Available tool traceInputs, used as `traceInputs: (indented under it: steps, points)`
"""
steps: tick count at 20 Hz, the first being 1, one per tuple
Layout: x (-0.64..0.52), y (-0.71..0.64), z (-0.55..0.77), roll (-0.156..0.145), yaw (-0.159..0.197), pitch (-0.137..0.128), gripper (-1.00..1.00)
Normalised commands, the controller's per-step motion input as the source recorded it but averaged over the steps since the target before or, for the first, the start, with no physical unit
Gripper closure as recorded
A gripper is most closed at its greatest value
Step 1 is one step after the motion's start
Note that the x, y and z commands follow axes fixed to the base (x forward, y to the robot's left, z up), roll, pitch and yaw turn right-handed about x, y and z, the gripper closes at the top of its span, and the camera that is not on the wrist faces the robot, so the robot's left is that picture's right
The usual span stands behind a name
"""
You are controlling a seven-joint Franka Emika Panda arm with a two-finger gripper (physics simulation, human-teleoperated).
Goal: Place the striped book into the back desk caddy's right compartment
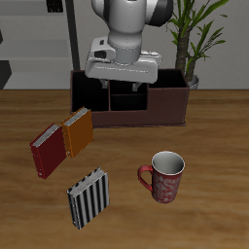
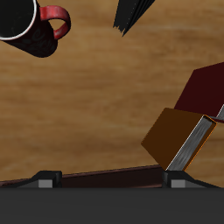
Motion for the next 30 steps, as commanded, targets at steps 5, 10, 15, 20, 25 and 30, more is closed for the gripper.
traceInputs:
  steps: [5,10,15,20,25,30]
  points:
    - [0.08,0.01,-0.06,0.0,-0.018,0.01,-1.0]
    - [0.22,0.07,-0.01,0.023,0.0,-0.007,-1.0]
    - [0.18,0.19,0.21,0.058,0.006,-0.067,-1.0]
    - [0.26,0.15,0.22,0.052,-0.01,-0.033,-1.0]
    - [0.35,0.16,0.07,0.086,0.051,-0.04,-1.0]
    - [0.55,-0.15,-0.01,-0.014,-0.008,0.003,-1.0]
